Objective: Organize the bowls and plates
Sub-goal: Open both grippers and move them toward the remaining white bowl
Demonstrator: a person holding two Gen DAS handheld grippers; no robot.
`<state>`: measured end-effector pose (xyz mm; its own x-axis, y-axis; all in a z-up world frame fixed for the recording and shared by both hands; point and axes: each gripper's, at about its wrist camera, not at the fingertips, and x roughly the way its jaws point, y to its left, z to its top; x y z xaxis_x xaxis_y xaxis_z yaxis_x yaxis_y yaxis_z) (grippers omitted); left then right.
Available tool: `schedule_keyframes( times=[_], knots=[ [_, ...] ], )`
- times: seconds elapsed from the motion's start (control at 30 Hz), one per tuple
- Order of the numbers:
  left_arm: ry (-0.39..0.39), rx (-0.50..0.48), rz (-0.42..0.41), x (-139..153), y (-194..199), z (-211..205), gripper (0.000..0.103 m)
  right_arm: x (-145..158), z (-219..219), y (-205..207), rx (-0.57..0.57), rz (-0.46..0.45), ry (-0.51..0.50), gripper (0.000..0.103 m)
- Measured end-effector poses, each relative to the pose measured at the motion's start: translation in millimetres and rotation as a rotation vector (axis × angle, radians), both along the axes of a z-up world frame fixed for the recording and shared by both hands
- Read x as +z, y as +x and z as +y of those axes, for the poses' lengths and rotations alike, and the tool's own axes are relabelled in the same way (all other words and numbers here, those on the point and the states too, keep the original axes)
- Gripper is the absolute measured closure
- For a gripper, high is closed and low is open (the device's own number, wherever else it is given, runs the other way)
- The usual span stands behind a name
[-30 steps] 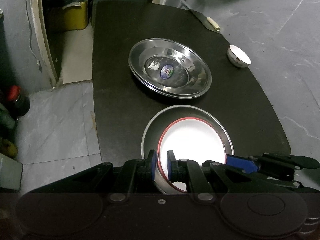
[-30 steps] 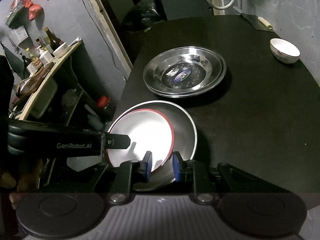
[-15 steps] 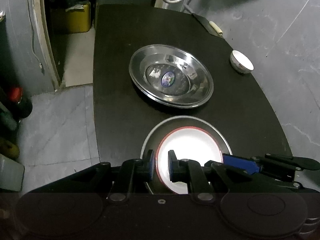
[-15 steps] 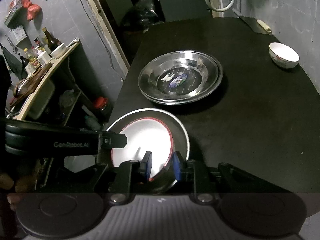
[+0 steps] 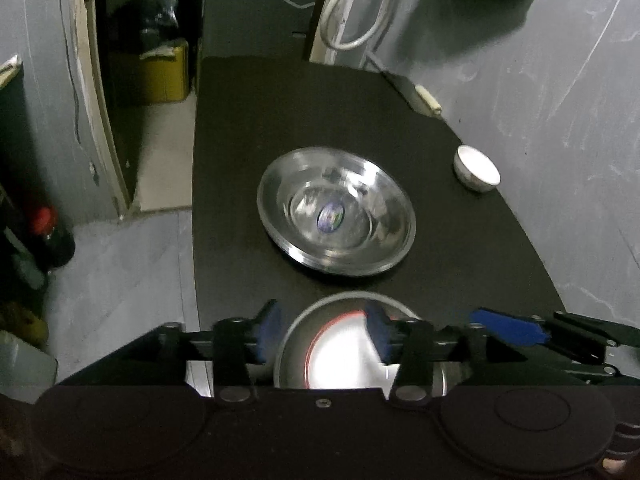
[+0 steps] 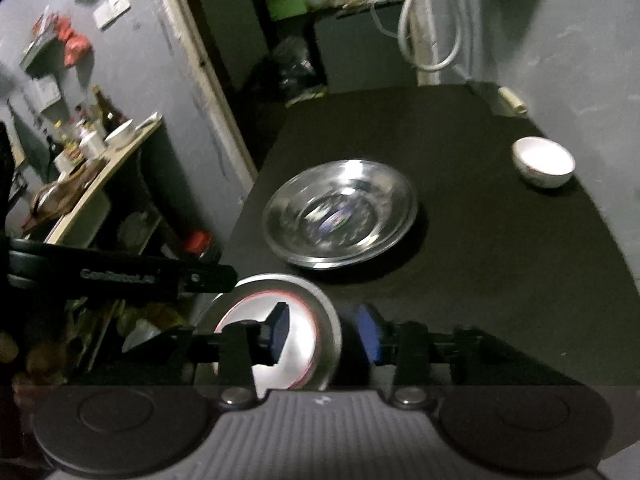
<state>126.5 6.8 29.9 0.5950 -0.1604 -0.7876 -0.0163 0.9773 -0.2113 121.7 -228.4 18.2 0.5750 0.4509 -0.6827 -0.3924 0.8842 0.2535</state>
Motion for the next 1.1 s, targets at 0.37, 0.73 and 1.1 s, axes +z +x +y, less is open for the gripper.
schedule_keyframes(
  times=[0.37,0.73,1.1],
  knots=[
    [0.026,-0.021,-0.127,14.2,37.5,-35.0,0.001,-4.8,-59.2,34.2,-0.172,-0.003,0.038,0.011],
    [0.129,-0.004,-0.065,3.2,114.0,-78.8,0.001,-27.1,-104.0,91.8,-0.293,-0.032,0.032,0.0],
    [-0.012,0.001,-0.093,-26.8,198.6,-106.7,0.001,-42.4,-139.1,158.9,-0.404,-0.036,0.021,0.0]
  ],
)
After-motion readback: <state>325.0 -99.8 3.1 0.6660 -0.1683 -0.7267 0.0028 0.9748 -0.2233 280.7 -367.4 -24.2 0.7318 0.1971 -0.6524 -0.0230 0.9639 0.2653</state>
